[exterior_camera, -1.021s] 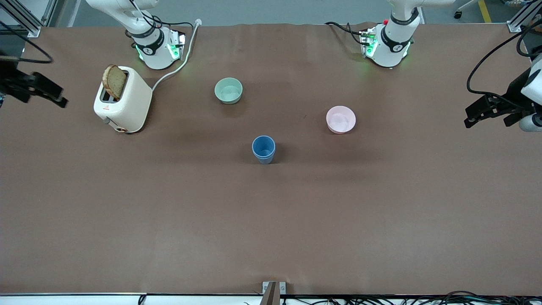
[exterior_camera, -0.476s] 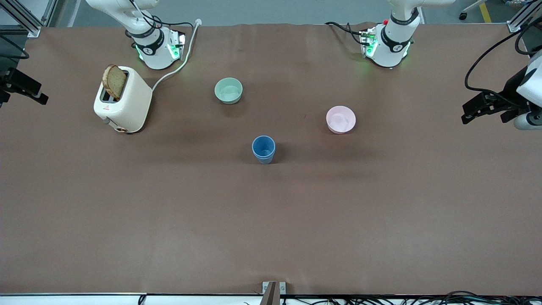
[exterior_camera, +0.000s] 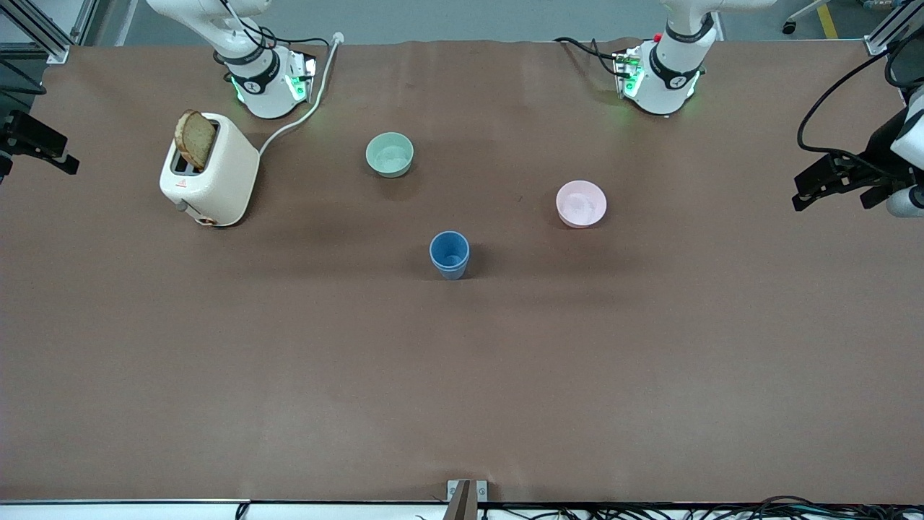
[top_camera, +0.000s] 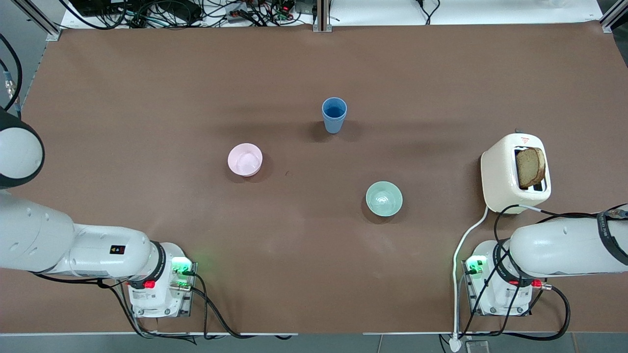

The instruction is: Stack blue cups with both arms

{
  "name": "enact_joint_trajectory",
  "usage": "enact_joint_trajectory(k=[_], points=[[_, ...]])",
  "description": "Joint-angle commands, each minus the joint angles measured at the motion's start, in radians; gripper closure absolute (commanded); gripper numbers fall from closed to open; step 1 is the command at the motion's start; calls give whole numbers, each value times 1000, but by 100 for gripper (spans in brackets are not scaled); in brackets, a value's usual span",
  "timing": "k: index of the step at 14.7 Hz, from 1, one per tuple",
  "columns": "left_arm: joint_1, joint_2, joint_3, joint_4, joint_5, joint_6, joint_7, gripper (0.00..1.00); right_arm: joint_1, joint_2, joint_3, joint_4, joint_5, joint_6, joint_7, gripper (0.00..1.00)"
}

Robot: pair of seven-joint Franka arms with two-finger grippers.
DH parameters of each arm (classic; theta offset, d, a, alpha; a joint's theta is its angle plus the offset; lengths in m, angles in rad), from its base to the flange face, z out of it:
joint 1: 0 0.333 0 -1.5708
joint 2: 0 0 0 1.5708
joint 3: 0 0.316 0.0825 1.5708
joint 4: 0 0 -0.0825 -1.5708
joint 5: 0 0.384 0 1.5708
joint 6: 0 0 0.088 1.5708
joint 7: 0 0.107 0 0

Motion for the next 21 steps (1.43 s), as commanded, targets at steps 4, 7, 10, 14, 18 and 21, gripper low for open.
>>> enact_joint_trajectory(k=[4, 7, 10, 14, 18, 21], points=[[10, 0, -27, 20, 2, -21, -21, 0, -15, 8, 4, 19, 7, -29, -9, 0], [10, 0, -28, 18, -5, -16, -24, 0, -17, 8, 3, 16, 6, -29, -9, 0], [19, 2, -20, 18, -41, -11, -27, 0, -17, 10, 4, 16, -5, -29, -7, 0], [19, -5, -19, 12, -35, -8, -29, 0, -15, 11, 4, 13, -22, -33, -7, 0], [19, -3, -20, 15, -33, -11, -20, 0, -15, 11, 4, 13, -23, -33, -7, 0], [18, -3, -22, 17, -33, -11, -15, 0, -15, 10, 4, 13, -23, -31, -7, 0]])
